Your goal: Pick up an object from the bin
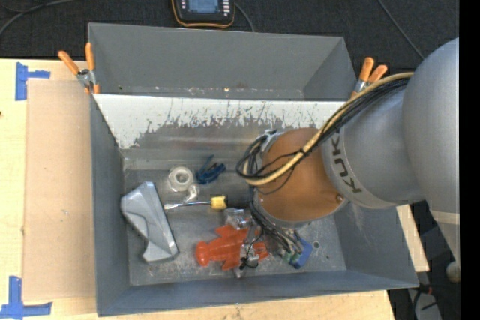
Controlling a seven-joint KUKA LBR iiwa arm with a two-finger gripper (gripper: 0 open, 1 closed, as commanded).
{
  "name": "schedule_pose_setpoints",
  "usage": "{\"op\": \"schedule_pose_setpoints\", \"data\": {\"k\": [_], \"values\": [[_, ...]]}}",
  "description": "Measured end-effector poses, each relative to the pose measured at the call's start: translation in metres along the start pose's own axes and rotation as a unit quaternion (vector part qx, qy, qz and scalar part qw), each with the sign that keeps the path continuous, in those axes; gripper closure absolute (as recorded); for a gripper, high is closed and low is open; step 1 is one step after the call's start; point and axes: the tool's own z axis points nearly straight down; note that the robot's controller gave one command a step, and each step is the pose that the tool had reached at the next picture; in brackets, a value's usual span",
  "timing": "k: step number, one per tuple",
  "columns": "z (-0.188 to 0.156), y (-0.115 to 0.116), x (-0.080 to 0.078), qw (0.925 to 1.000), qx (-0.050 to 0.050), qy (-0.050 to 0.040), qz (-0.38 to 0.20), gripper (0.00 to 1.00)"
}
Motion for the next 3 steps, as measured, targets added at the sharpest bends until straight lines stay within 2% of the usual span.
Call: {"op": "schedule_pose_setpoints", "data": {"k": [2, 3], "values": [[-0.06, 0.001, 0.003, 1.0, 0.0, 0.0057, 0.001, 1.0], [-0.097, 0.001, 0.002, 1.0, 0.0, 0.0037, 0.001, 1.0]]}}
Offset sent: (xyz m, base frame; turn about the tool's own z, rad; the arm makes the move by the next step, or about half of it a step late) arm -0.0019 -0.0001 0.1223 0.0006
